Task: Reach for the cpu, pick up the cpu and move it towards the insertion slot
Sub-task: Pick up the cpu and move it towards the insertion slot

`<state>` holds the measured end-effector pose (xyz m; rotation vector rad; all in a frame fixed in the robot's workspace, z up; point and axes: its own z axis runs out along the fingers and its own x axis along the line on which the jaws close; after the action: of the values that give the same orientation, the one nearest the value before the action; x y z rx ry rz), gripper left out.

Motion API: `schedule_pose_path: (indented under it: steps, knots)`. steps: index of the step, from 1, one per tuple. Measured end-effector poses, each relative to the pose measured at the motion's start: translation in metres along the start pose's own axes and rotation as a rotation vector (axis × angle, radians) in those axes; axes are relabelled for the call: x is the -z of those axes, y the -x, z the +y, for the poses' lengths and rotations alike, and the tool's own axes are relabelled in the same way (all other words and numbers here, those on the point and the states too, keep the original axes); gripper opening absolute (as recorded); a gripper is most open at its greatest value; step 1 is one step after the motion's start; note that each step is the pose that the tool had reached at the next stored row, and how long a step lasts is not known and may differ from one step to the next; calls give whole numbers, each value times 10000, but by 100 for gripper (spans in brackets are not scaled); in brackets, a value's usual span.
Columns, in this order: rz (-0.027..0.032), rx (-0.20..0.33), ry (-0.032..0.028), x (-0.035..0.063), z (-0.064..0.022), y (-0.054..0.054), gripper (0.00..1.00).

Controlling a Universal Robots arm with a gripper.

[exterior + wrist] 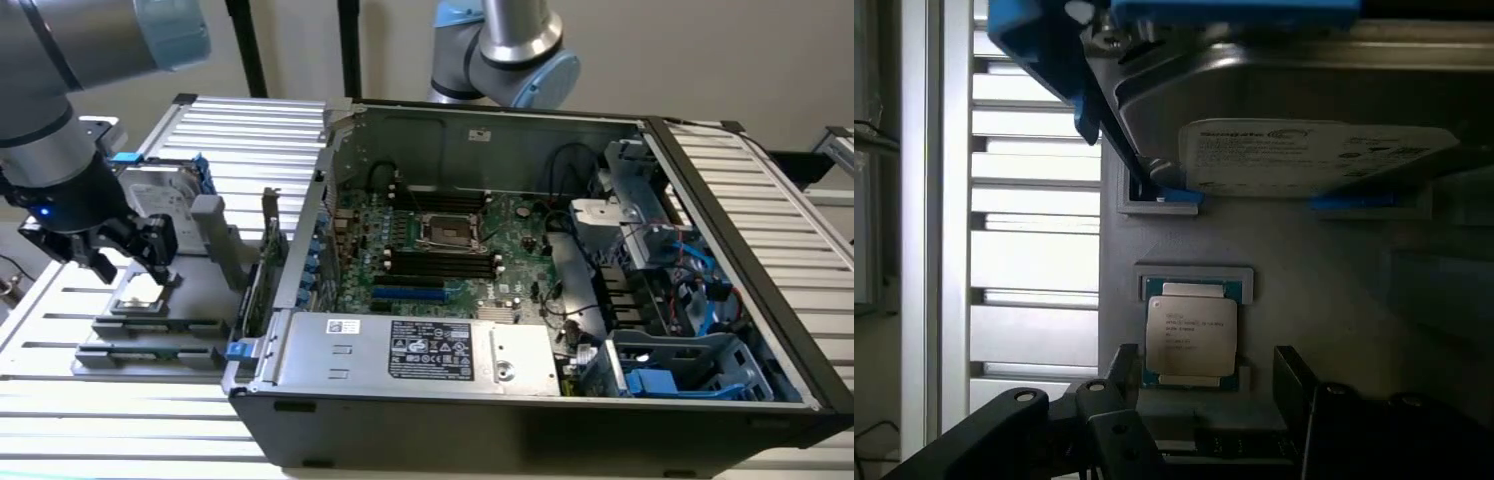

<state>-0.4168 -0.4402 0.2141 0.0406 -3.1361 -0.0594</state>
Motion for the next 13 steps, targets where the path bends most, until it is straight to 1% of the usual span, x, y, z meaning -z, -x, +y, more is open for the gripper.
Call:
schedule_pose_path:
  steps: [4, 9, 13]
  knots:
    - [1, 4, 0, -62, 4, -5, 65]
    - [1, 7, 0, -88, 20, -18, 65]
    - [1, 8, -18, -124, 22, -27, 65]
